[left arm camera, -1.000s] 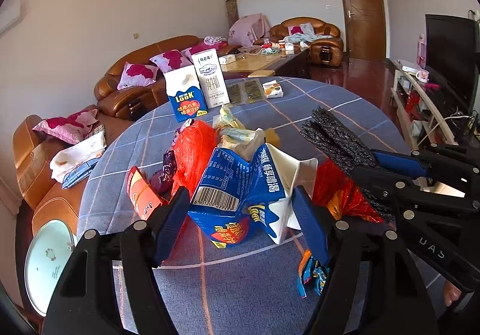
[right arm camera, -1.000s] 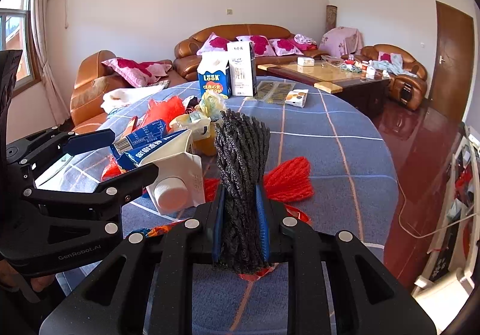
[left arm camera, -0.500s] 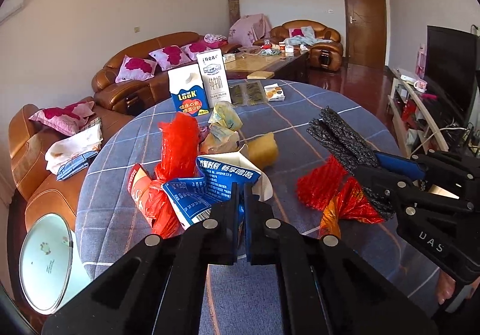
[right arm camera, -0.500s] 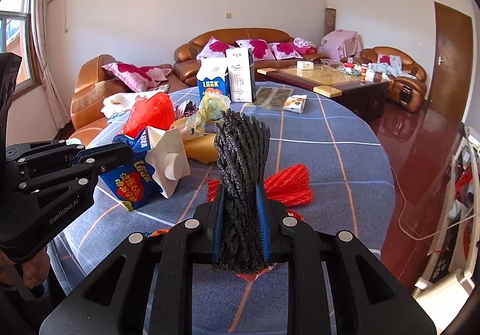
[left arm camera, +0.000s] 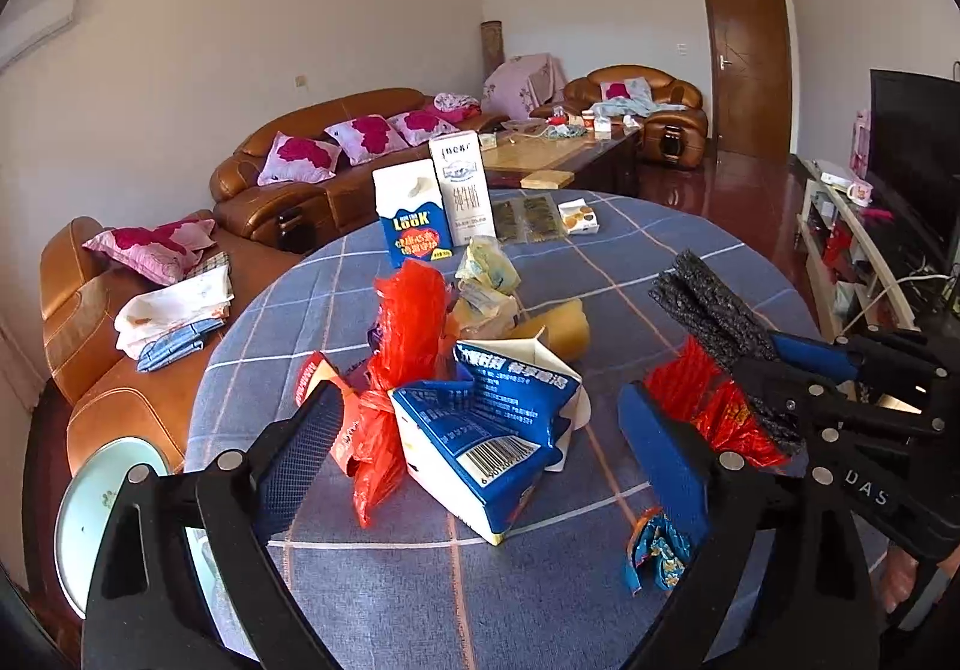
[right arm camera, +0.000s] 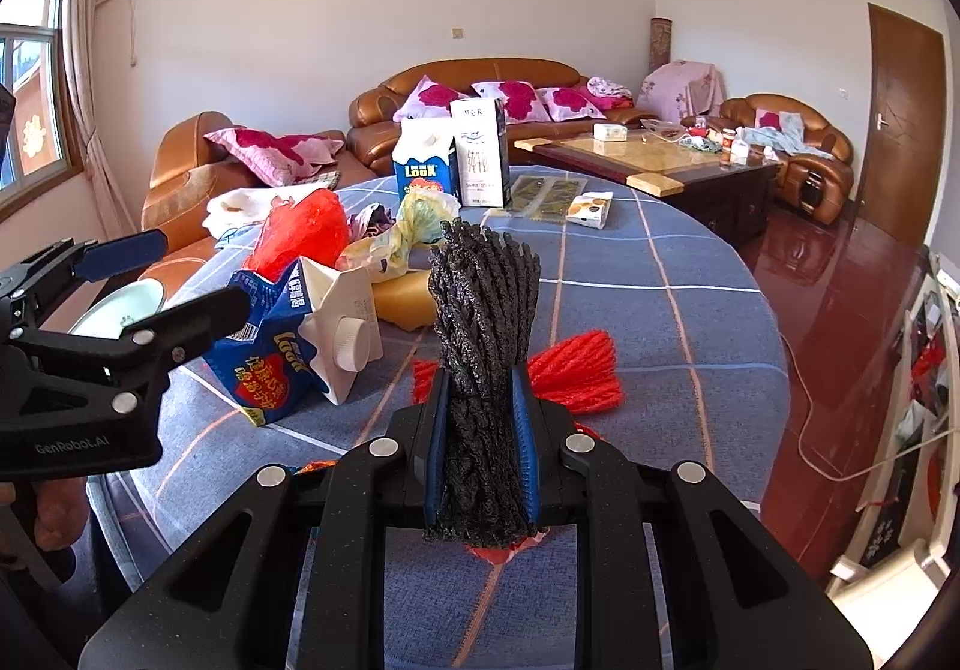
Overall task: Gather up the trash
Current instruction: 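Grasp the blue snack bag with the left tool while the right tool holds the scrubber, then carry the blue bag and the scrubber over the teal bucket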
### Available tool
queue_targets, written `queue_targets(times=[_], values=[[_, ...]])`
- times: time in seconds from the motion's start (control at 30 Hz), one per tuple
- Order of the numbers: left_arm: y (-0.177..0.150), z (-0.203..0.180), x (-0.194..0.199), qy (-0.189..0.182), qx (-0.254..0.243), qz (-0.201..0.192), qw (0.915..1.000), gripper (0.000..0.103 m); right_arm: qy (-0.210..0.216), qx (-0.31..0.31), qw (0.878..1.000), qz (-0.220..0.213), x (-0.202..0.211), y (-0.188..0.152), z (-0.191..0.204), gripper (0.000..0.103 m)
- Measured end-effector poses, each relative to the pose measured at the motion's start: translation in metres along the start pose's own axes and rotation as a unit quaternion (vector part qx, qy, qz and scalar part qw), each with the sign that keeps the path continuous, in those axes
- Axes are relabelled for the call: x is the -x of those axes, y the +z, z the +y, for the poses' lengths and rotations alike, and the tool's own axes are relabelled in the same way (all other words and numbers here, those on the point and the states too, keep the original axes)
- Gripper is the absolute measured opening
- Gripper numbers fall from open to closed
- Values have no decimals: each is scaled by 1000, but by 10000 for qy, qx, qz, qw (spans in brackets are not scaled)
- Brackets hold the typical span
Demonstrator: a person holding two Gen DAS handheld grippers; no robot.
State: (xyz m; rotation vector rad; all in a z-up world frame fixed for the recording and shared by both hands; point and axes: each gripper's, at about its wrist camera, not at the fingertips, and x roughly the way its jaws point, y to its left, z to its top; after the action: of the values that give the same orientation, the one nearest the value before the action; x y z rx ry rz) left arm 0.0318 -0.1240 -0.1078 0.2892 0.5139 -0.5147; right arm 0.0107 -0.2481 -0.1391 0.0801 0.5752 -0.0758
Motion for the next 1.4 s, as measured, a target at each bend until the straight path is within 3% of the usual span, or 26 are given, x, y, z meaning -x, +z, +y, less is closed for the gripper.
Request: queue_targets(times=[0.2, 0.3, 0.33, 0.4, 0.77, 0.97, 1.4], values=[[-14, 1, -35, 49, -64, 396, 9992, 88, 1, -1, 10000, 52, -4, -1, -1, 21], [-20, 4, -47, -109, 22, 638, 9979, 51, 16, 12, 10000, 83, -6, -2, 0, 21], [-21, 7, -48, -217, 96, 683, 9974, 43, 20, 18, 10000, 91, -6, -2, 0, 21], [-21, 12, -46, -294, 253, 707, 9967, 38, 22, 19, 9999, 99, -7, -3, 1, 21], [-6, 17, -2, -64, 323, 178, 9993, 37, 42, 10, 10000, -65, 1, 7, -2, 21], [11, 36, 35, 364, 430, -198, 9982, 37, 215, 18, 9993, -303, 4, 30, 3, 21], [6, 112, 54, 1366, 1182, -31, 9835, 37, 983, 391, 9932, -484, -23, 78, 61, 21]])
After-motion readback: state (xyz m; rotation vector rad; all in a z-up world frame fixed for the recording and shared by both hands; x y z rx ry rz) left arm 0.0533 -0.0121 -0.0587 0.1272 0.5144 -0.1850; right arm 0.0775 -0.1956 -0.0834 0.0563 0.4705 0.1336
